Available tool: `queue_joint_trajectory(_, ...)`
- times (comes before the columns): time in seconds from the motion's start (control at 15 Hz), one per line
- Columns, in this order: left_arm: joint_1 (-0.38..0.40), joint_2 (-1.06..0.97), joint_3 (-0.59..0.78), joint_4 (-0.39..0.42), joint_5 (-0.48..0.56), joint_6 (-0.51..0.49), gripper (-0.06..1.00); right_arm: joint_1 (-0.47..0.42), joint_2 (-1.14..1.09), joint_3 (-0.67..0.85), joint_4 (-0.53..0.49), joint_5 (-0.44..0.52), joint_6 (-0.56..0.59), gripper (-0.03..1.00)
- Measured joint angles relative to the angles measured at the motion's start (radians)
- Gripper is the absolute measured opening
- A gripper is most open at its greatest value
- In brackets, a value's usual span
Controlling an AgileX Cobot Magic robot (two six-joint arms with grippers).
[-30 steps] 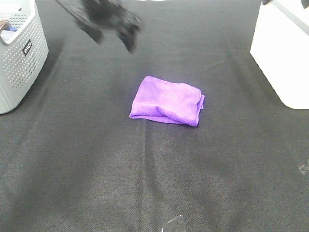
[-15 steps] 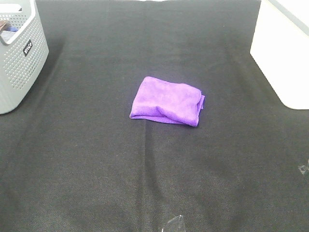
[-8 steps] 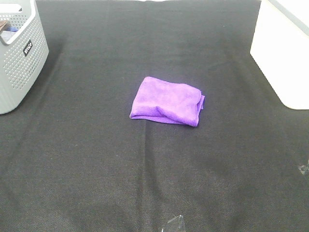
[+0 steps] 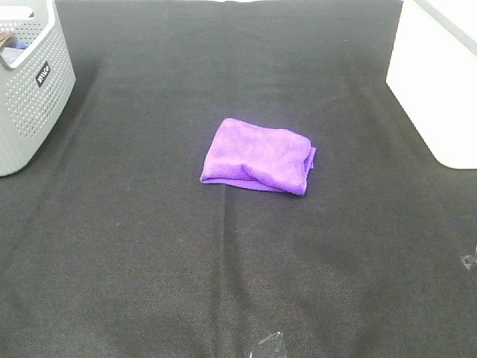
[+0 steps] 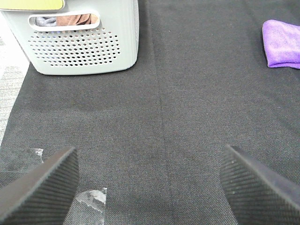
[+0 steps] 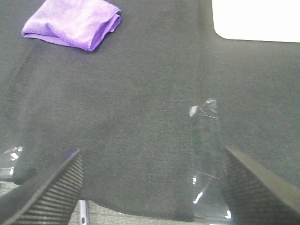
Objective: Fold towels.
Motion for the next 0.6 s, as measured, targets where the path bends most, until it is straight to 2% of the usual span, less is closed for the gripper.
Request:
queue_joint_trajectory(0.13, 0.048, 0.000, 0.000, -0.001, 0.000, 0.000, 0.76, 0.000, 0.000, 0.000, 0.012, -0.001, 0.000, 0.76)
queue_joint_trajectory(0.6, 0.051, 0.000, 0.000, -0.002, 0.000, 0.000, 0.76, 0.000, 0.000, 0.000, 0.015, -0.002, 0.000, 0.76)
